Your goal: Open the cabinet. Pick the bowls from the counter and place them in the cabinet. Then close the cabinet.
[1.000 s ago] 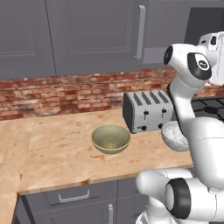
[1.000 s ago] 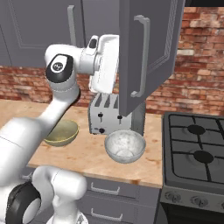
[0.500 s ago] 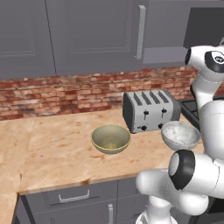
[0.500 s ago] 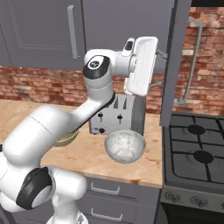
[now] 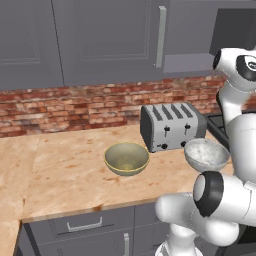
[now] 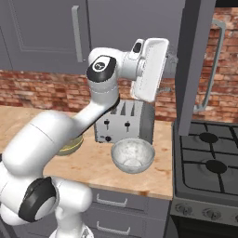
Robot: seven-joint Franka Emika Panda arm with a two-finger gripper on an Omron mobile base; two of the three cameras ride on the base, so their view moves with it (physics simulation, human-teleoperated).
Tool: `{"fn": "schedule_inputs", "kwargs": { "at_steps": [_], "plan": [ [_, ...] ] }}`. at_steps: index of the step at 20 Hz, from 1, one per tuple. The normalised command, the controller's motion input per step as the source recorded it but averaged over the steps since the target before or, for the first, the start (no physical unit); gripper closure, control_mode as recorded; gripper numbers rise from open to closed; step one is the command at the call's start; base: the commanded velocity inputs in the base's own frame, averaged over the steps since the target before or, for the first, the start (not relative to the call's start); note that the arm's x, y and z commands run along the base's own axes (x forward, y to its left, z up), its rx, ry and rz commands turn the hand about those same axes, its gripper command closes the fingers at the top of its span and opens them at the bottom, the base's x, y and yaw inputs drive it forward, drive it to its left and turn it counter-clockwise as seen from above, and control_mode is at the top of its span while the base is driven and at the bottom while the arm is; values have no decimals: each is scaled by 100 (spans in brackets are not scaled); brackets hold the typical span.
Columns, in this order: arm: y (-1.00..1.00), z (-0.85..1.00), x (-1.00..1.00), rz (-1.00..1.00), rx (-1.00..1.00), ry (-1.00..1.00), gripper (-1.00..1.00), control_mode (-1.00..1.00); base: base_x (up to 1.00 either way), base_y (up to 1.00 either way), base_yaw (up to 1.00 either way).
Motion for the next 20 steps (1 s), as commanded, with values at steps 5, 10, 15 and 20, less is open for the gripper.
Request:
{"fn": "schedule_inputs", "kwargs": {
  "at_steps": [5,10,15,20],
  "plan": [
    [61,36,-7,7,23,-22,-100,-100,0,0,0],
    [93,11,0,13,24,-19,-100,-100,0,0,0],
    [95,0,-1,17,19,-21,-100,-100,0,0,0],
    [72,0,-12,14,20,-27,-100,-100,0,0,0]
  ]
}}
